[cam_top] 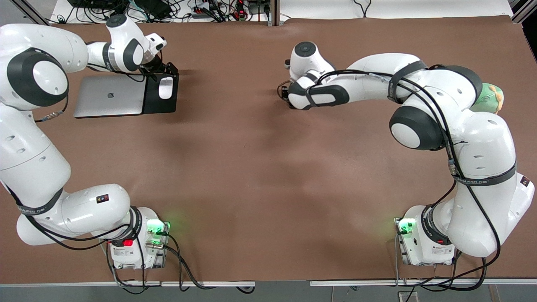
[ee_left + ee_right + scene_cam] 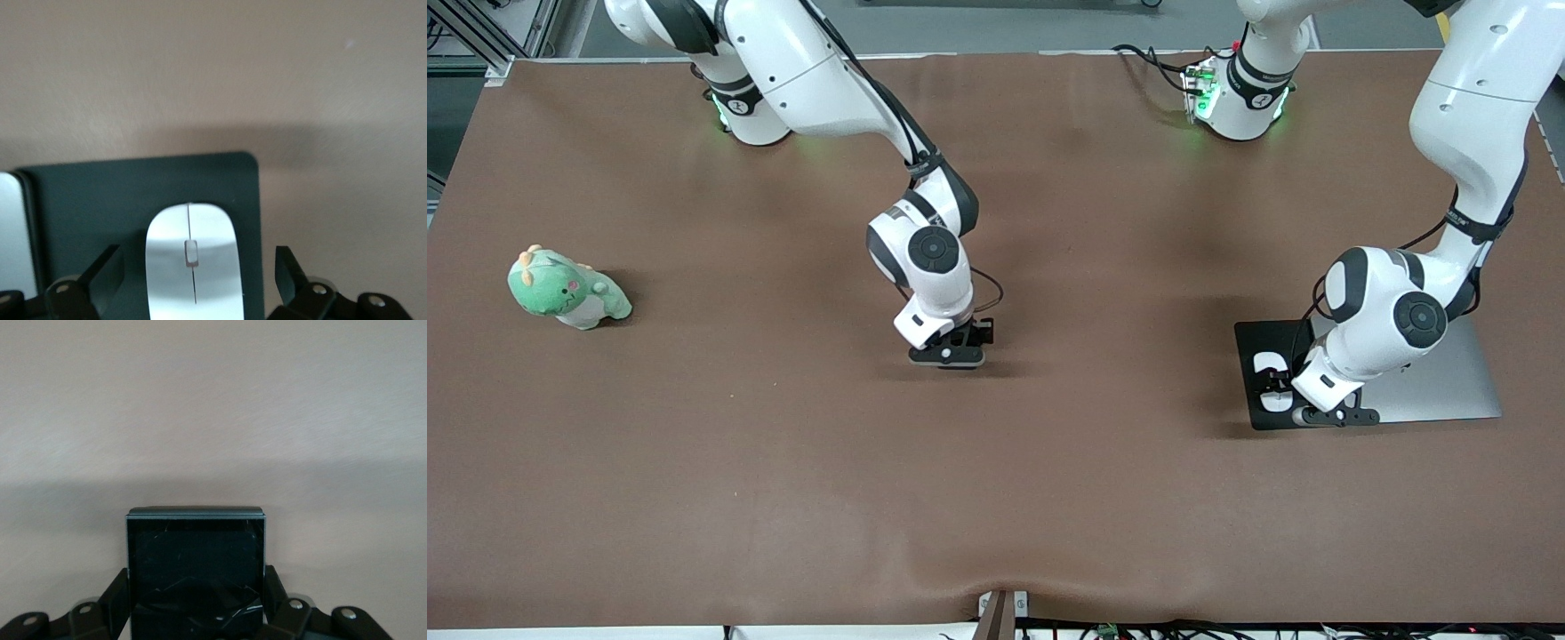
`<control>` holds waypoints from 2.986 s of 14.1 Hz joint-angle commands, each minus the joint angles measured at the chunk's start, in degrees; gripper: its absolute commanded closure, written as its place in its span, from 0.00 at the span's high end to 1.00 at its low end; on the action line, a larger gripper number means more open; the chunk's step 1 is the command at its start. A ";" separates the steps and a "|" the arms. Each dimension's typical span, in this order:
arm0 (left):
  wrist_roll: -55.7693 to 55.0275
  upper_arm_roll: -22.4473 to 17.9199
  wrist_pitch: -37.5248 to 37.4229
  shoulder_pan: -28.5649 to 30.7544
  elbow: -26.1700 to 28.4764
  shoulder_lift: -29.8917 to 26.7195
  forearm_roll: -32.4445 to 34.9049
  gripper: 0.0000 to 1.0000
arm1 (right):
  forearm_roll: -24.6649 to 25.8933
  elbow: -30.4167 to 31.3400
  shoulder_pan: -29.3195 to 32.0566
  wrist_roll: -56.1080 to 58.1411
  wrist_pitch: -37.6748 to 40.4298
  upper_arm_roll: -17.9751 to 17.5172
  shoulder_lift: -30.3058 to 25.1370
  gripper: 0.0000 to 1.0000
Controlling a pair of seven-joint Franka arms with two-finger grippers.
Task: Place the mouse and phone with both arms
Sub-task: 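Release the mouse while the right gripper carries the phone toward the plush, then lower the black phone beside the green plush and open the right gripper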
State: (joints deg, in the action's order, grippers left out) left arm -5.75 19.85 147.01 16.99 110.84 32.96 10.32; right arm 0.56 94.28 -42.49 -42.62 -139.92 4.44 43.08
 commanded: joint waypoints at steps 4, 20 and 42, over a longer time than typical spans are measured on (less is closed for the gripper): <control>-4.44 1.59 -2.51 -2.31 0.87 -8.07 1.89 1.00 | 1.55 -0.67 9.16 4.55 17.45 -0.92 -12.12 0.00; -10.78 12.23 -38.72 -2.14 -15.20 -25.66 -5.05 1.00 | 1.46 3.10 45.90 45.43 42.72 -0.57 -24.63 0.00; -4.80 -11.67 -47.70 -25.24 -13.02 -35.77 -12.51 1.00 | 0.67 28.42 51.28 45.52 12.83 -0.83 -19.27 0.50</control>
State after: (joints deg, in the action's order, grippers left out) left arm -12.29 10.34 98.17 -6.88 95.15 -0.80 -0.21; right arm 1.17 122.64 7.81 2.81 -126.63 4.51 23.33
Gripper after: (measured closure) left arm 0.000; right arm 0.194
